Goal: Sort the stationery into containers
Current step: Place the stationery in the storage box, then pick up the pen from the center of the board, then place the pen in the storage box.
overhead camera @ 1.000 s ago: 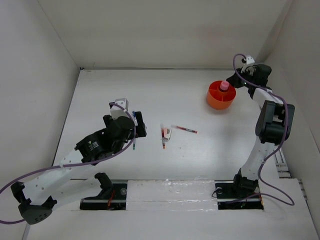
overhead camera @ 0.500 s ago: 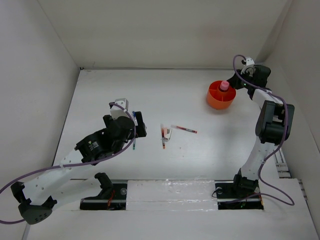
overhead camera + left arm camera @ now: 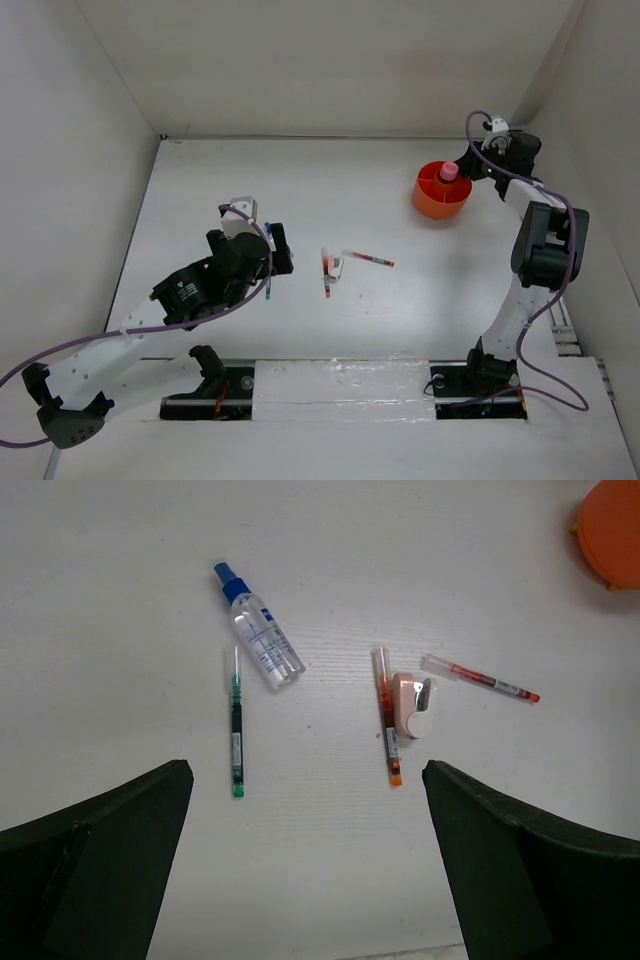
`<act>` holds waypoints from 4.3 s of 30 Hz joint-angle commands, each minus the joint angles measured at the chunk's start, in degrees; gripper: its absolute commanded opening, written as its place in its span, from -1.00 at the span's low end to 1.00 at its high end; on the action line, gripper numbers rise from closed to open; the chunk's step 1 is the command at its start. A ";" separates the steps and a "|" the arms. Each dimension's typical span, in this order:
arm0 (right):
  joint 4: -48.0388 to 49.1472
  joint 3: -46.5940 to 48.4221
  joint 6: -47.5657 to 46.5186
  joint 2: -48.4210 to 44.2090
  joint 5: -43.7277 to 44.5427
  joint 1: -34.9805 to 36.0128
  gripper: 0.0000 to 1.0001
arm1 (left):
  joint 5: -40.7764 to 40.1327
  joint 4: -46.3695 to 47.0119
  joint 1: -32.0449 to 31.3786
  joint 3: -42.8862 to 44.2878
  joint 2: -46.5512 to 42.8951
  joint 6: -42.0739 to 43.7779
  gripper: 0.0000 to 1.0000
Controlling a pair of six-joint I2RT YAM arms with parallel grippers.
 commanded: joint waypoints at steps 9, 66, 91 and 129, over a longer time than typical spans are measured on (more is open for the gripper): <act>3.33 0.73 2.22 -8.01 2.81 -0.48 -0.27 | -0.15 1.16 0.02 -0.29 -0.11 0.66 1.00; -11.70 -24.23 16.91 -59.61 38.06 45.49 1.00 | 12.95 19.79 18.12 -13.03 32.24 -10.16 0.71; -10.65 -24.76 16.91 -65.41 40.43 46.54 1.00 | 16.03 16.55 18.12 -17.86 36.89 -15.95 -0.95; 5.96 -19.57 31.32 -38.43 23.91 54.45 0.90 | -4.90 31.47 -14.13 -5.21 9.56 6.63 -1.00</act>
